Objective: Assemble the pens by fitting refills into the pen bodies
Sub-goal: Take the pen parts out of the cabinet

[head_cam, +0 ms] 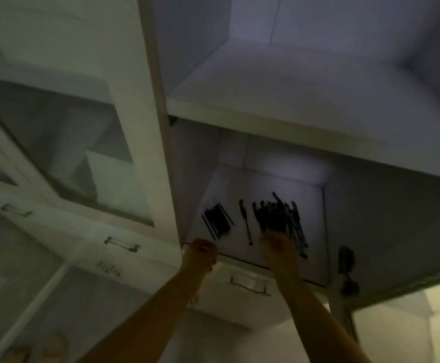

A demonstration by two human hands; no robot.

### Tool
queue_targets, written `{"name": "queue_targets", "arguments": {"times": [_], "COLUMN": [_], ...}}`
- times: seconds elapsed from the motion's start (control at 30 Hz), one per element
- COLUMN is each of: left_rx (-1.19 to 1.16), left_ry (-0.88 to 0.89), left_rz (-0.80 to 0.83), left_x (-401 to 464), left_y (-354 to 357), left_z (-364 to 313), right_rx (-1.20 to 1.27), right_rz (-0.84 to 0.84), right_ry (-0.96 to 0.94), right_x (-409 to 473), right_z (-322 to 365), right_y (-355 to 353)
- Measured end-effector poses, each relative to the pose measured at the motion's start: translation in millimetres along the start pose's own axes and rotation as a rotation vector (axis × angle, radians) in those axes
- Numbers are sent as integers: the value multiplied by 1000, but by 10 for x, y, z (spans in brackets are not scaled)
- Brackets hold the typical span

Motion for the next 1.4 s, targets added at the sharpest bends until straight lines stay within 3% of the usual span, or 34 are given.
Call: {"name": "queue_targets", "arguments": {"times": [0.1,0.2,0.33,0.47,0.57,0.7,0.83,0.97,1.07,1.2,1.4], "left_rx": [360,667,630,642,638,757,739,778,826,987,1071], "left_ry": [22,-98,-180,-240,-191,-160,-167,-142,-47,-66,54], "left_rz": [-110,-180,-289,-257,-281,-321,-374,-293,-199,-236,-251], "left_x": [333,526,698,762,801,870,955,1011,1050,1011,1004], "left_y": [148,280,338,444,458,467,468,515,613,614,634], "left_z": [-203,-260,-287,-406,-455,-481,-531,-539,-533,-494,-480], "right_rx": [-194,-403,-646,-780,-910,-976,-1126,-1310,-1242,-1067,-1105], "right_rz": [-174,-245,-79,-7,5,68,146,264,211,110,116], "right_ry": [-69,125,341,322,336,167,143,18,60,155,47], "right_x": [340,631,881,908,883,984,1208,1329,1352,1333,1370], "right_z": [180,127,1,151,258,304,279,323,296,275,340], "right_y": [-245,-462,-411,27,280,481,549,674,673,654,718]}}
Point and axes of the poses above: each hand's wrist, its own x-axis towards the middle knuckle, its own y-axis out of the palm, z = x × y, the point moved 10 cm from there along x, towards the middle knuckle, and after that the axes turned 5 degrees about -x, right-handed, at the moved point
